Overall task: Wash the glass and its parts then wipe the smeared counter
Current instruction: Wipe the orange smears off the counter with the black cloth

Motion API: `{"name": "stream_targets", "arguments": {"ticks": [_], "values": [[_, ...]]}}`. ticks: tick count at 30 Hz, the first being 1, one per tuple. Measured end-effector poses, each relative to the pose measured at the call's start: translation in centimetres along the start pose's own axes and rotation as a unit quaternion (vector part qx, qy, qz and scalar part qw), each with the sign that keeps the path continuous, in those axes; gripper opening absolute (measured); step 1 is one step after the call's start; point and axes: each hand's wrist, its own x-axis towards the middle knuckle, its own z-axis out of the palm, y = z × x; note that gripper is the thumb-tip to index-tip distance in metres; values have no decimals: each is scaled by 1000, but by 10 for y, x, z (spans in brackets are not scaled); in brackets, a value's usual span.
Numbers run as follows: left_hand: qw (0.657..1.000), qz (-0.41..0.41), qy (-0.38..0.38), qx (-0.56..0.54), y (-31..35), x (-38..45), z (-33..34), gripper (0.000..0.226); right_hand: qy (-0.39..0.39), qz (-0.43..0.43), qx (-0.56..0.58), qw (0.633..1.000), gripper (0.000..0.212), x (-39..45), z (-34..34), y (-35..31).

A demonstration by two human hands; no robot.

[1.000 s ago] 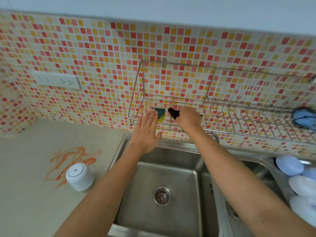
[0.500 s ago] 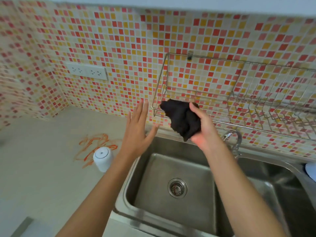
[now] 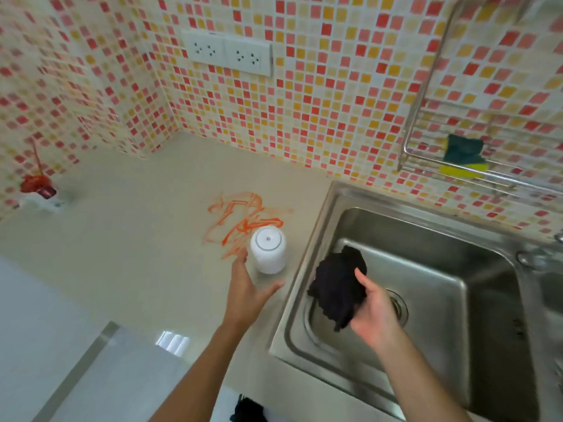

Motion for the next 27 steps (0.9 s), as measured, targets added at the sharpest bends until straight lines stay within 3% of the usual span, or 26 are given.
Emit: {"name": "stream_targets", "arguments": {"ticks": [4, 13, 15, 19, 21, 22, 23, 25, 26, 27], "values": [[998, 3, -18, -60, -21, 27, 16, 100, 37, -29, -25, 999, 30, 22, 20, 16], [996, 2, -12, -90, -31, 52, 31, 88, 76, -95, -24, 992, 49, 47, 29, 39], [995, 3, -19, -96, -31, 54, 27, 86, 79, -131, -40, 987, 39, 50, 36, 44], [995, 28, -8, -100, -22, 49, 5, 90, 77, -220, -166, 958, 32, 53, 55, 66], [994, 39, 2, -103, -16, 50, -14, 89, 80, -246, -356, 898, 35, 58, 60, 85], [994, 40, 4, -101, -14, 53, -24, 87, 69, -248, -470, 844, 38, 63, 60, 97], [995, 37, 5, -98, -12, 57, -35, 88, 48, -238, -585, 774, 43, 68, 58, 110], [995, 32, 6, -92, -11, 67, -59, 90, 35, -250, -785, 566, 50, 79, 54, 131], [996, 29, 8, -87, -10, 74, -72, 90, 41, -284, -835, 469, 52, 86, 50, 138], [996, 27, 12, -80, -9, 80, -85, 91, 41, -310, -858, 406, 52, 92, 48, 140]]}}
